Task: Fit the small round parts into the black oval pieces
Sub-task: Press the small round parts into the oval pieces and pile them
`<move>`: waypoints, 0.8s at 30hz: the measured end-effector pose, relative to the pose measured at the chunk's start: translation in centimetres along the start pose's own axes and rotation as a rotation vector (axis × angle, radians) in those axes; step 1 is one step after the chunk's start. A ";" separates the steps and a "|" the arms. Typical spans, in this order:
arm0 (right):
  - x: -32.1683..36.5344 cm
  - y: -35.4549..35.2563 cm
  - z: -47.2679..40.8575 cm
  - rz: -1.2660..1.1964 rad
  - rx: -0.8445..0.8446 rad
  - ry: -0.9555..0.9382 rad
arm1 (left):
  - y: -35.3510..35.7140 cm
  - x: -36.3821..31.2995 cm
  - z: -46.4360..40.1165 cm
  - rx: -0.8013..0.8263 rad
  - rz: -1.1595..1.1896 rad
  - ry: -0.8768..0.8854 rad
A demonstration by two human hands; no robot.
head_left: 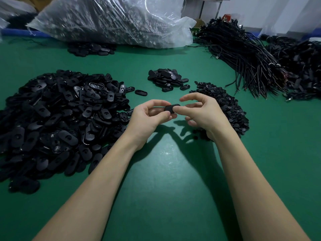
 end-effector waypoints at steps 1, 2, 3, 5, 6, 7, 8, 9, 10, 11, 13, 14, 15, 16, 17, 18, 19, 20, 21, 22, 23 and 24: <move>-0.2 0.0 0.0 -0.034 0.037 0.028 | 0.0 0.0 0.0 0.010 -0.001 -0.005; -0.5 0.2 0.0 -0.065 0.083 0.051 | 0.1 0.1 0.0 0.021 -0.002 -0.011; -0.6 0.4 0.1 -0.094 0.124 0.066 | 0.1 0.1 -0.1 0.028 0.000 -0.018; -0.8 0.6 0.1 -0.142 0.167 0.065 | 0.1 0.2 -0.1 0.031 0.013 -0.029; -0.7 0.6 0.1 -0.156 0.173 0.051 | 0.1 0.3 -0.2 0.030 0.021 -0.033; -0.5 0.6 0.2 -0.161 0.178 0.035 | 0.0 0.3 -0.2 0.027 0.029 -0.039; -0.4 0.7 0.2 -0.162 0.188 0.022 | -0.1 0.4 -0.3 0.024 0.038 -0.043; -0.2 0.7 0.3 -0.165 0.200 0.013 | -0.2 0.4 -0.3 0.021 0.047 -0.045; 0.0 0.8 0.3 -0.168 0.212 0.006 | -0.2 0.4 -0.3 0.017 0.055 -0.043; 0.1 0.8 0.4 -0.168 0.217 0.002 | -0.3 0.4 -0.4 0.014 0.053 -0.040; 0.2 0.7 0.4 -0.154 0.203 0.002 | -0.3 0.4 -0.4 0.008 0.028 -0.031; 0.2 0.7 0.4 -0.134 0.187 0.004 | -0.3 0.4 -0.4 0.004 0.012 -0.025; 0.3 0.7 0.4 -0.100 0.165 0.000 | -0.3 0.4 -0.3 -0.001 -0.004 -0.018; 0.3 0.7 0.4 -0.057 0.143 -0.009 | -0.3 0.3 -0.3 -0.007 -0.019 -0.012; 0.4 0.7 0.4 -0.016 0.123 -0.020 | -0.3 0.3 -0.3 -0.011 -0.028 -0.007; 0.6 0.7 0.4 0.019 0.108 -0.029 | -0.3 0.3 -0.3 -0.012 -0.033 -0.004; 0.7 0.7 0.4 0.045 0.100 -0.035 | -0.3 0.3 -0.2 -0.010 -0.040 0.000; 0.7 0.7 0.5 0.062 0.095 -0.038 | -0.3 0.2 -0.2 -0.006 -0.053 0.007; 0.8 0.6 0.5 0.070 0.094 -0.039 | -0.2 0.1 -0.2 0.000 -0.069 0.014; 0.8 0.6 0.6 0.072 0.093 -0.041 | -0.2 0.1 -0.2 0.009 -0.085 0.022; 0.7 0.6 0.6 0.070 0.094 -0.044 | -0.1 0.0 -0.2 0.018 -0.100 0.028; 0.7 0.5 0.7 0.066 0.093 -0.047 | 0.0 0.0 -0.2 0.024 -0.113 0.033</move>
Point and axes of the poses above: each hand's wrist, its own z-axis away from the middle knuckle, its own y-axis out of the palm, x = y × z, the point moved 7 cm from there along -z, towards the middle knuckle, and after that the axes turned 1 degree about x, right-handed, at the moved point
